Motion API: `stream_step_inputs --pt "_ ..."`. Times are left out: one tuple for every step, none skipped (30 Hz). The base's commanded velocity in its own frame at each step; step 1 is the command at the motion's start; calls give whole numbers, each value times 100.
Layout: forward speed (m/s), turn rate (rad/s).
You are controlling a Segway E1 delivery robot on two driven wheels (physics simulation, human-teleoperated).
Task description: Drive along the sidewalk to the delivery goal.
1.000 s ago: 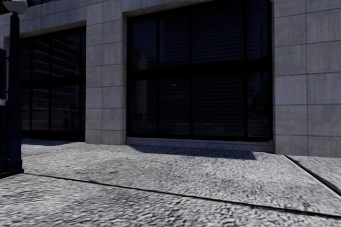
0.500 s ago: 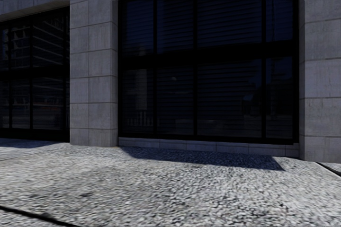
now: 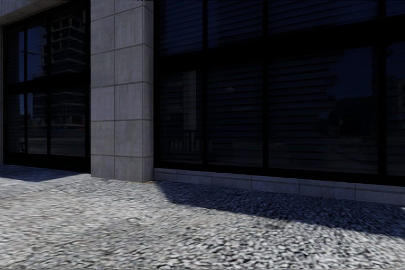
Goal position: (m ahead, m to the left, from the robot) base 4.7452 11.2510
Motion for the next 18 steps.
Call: stream_step_inputs --pt "154 52" --pt "154 52" --pt "154 52" --pt "154 52" --pt "154 52" --pt "154 52" --pt "154 52" --pt "154 52" --pt "154 52" --pt "154 52" --pt "154 52" --pt "154 57" --pt "154 67" --pt "154 75" --pt "154 81" --pt "154 83" --pt "154 83" --pt "154 87"
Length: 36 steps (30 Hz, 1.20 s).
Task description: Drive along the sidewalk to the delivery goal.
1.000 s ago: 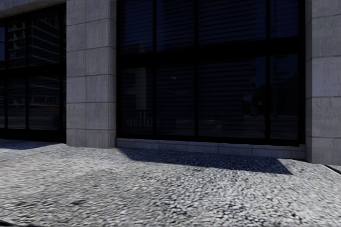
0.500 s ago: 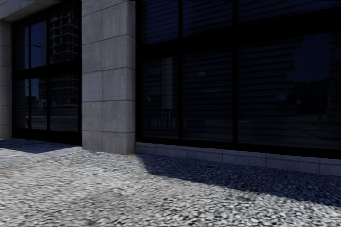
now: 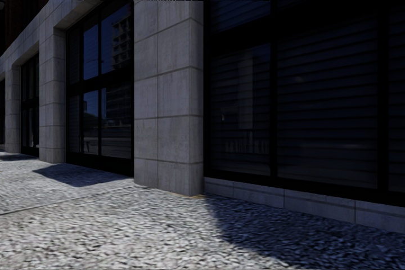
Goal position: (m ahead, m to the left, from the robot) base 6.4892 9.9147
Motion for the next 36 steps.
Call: stream_step_inputs --pt "154 92" --pt "154 94" --pt "154 95" --pt "154 95" --pt "154 95" --pt "154 95" --pt "154 95" --pt "154 95" --pt "154 95" --pt "154 95" --pt "154 95" --pt "154 95" --pt "154 95" --pt "154 95" --pt "154 95" --pt "154 95" --pt "154 95" --pt "154 95" --pt "154 95" --pt "154 95" --pt "154 92" --pt "154 0" --pt "156 0" --pt "165 0" --pt "165 0" --pt "177 0" --pt "187 0" --pt "195 0" --pt "197 0" --pt "197 0" --pt "198 0" --pt "198 0" --pt "199 0" --pt "199 0" --pt "199 0" --pt "199 0"
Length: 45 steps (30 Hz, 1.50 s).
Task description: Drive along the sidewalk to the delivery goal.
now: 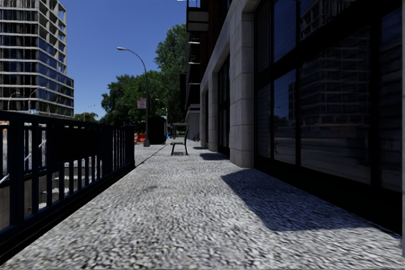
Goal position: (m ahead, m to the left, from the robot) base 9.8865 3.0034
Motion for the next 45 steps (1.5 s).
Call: stream_step_inputs --pt "199 0" --pt "199 0" --pt "199 0" --pt "199 0" --pt "199 0" --pt "199 0" --pt "199 0" --pt "198 0" --pt "198 0" --pt "198 0" --pt "198 0" --pt "198 0" --pt "199 0" --pt "199 0" --pt "199 0" --pt "199 0" --pt "199 0" --pt "199 0" --pt "199 0" --pt "199 0" --pt "199 0" --pt "199 0" --pt "199 0" --pt "199 0" --pt "199 0" --pt "199 0" --pt "199 0" --pt "199 0" --pt "199 0" --pt "199 0" --pt "199 0" --pt "199 0" --pt "199 0" --pt "199 0" --pt "199 0" --pt "199 0" --pt "199 0" --pt "199 0" --pt "198 0" --pt "198 0" --pt "198 0" --pt "198 0" --pt "197 0" --pt "193 0" --pt "190 0"
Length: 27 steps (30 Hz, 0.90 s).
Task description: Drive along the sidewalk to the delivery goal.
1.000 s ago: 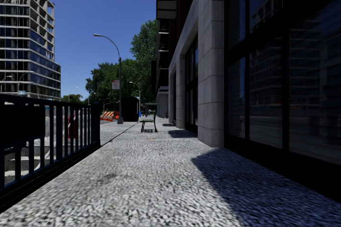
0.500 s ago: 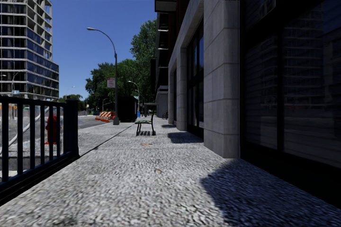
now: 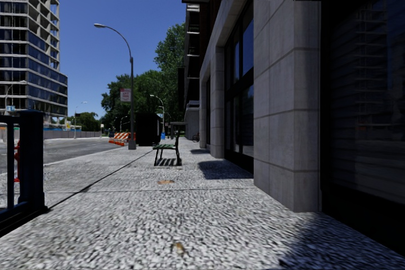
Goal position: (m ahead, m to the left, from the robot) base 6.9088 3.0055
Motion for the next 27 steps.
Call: stream_step_inputs --pt "189 17" --pt "189 17" --pt "189 47" --pt "188 57" --pt "188 60" --pt "188 61" --pt "188 61" --pt "188 61" --pt "188 61" --pt "188 61" --pt "188 61" --pt "188 61" --pt "188 56" --pt "188 52" --pt "188 47" --pt "188 47" --pt "188 30" --pt "188 14" --pt "188 2" --pt "188 0" --pt "188 0" --pt "188 0" --pt "188 0" --pt "188 0" --pt "188 0" --pt "188 0" --pt "189 18"
